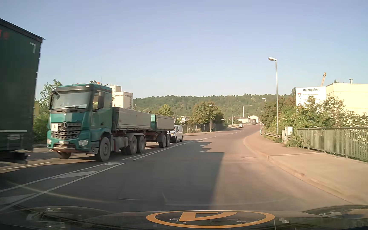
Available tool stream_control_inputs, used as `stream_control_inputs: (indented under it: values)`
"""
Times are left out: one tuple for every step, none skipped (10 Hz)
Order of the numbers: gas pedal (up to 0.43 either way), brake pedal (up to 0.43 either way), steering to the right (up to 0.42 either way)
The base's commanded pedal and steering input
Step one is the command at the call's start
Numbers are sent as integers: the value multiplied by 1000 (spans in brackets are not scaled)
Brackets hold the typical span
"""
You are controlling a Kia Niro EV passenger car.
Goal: Follow the waypoints while adhering to traffic rules and regulations
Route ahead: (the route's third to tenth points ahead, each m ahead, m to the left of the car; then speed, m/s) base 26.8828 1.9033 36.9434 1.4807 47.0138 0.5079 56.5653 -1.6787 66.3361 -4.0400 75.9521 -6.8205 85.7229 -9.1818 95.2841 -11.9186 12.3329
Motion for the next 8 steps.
stream_control_inputs:
  values:
    - [248, 0, 35]
    - [248, 0, 33]
    - [248, 0, 32]
    - [248, 0, 32]
    - [248, 0, 32]
    - [240, 0, 31]
    - [240, 0, 32]
    - [240, 0, 32]
